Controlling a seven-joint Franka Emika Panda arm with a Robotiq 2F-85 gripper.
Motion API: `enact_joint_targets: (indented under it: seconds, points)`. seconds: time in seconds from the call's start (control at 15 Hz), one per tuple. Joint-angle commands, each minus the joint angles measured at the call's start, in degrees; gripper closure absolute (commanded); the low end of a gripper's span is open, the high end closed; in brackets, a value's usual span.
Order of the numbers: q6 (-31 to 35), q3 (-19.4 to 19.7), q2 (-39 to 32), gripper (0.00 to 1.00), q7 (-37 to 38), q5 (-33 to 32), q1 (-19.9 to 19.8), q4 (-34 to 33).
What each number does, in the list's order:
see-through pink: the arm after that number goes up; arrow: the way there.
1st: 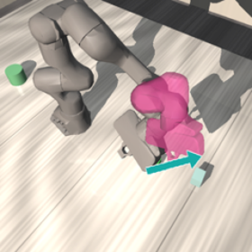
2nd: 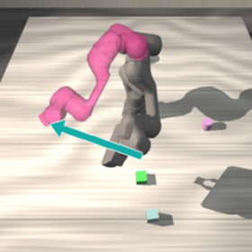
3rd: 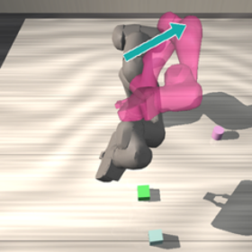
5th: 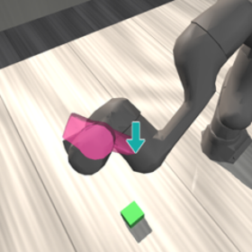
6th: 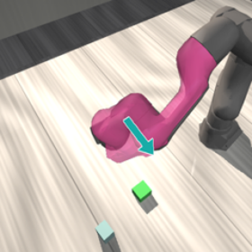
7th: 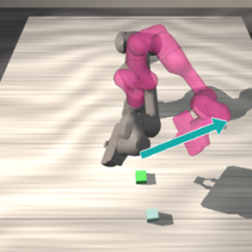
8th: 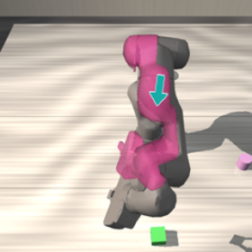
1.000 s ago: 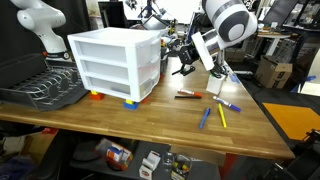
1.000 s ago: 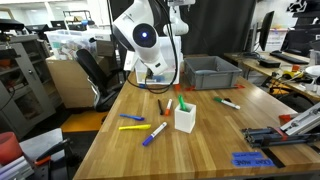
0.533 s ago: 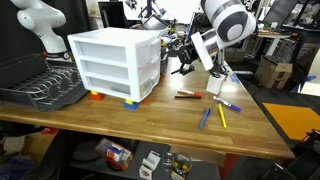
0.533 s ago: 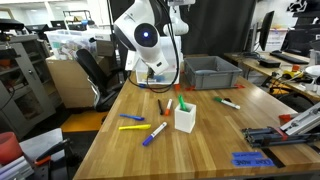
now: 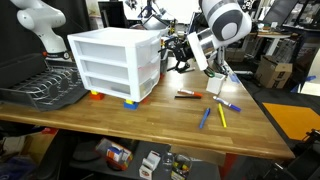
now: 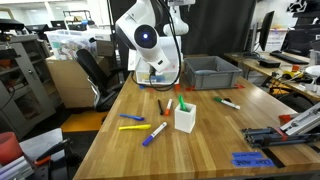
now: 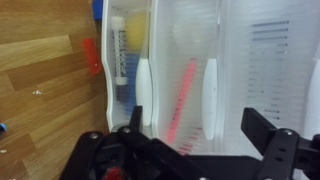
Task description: Open the middle drawer
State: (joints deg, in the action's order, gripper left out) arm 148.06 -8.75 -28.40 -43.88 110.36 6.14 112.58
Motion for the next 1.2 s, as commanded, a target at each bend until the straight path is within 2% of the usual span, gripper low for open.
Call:
enact_joint_targets:
  seconds: [0.0, 0.07, 0.33, 0.6, 0.67, 0.73, 0.8, 1.13]
  points:
    - [-1.32, 0.01, -1.47, 0.00, -6.04, 5.30, -0.10, -1.33]
    - [-3.24, 2.95, -1.46, 0.00, -6.53, 6.85, 2.42, -1.37]
    - [-7.37, 4.70, -2.18, 0.00, -9.79, 11.16, 3.76, -1.81]
    - [-10.28, 5.57, -3.41, 0.12, -10.81, 13.10, 4.70, -1.50]
    - [-11.36, 5.63, -3.86, 0.28, -11.33, 14.15, 4.69, -1.39]
    - [-12.00, 5.72, -4.29, 0.37, -11.82, 15.45, 4.80, -1.44]
    - [-12.81, 5.88, -4.72, 0.39, -12.39, 16.63, 4.93, -1.48]
    - [-16.18, 6.68, -5.23, 0.75, -15.74, 22.41, 5.22, -0.95]
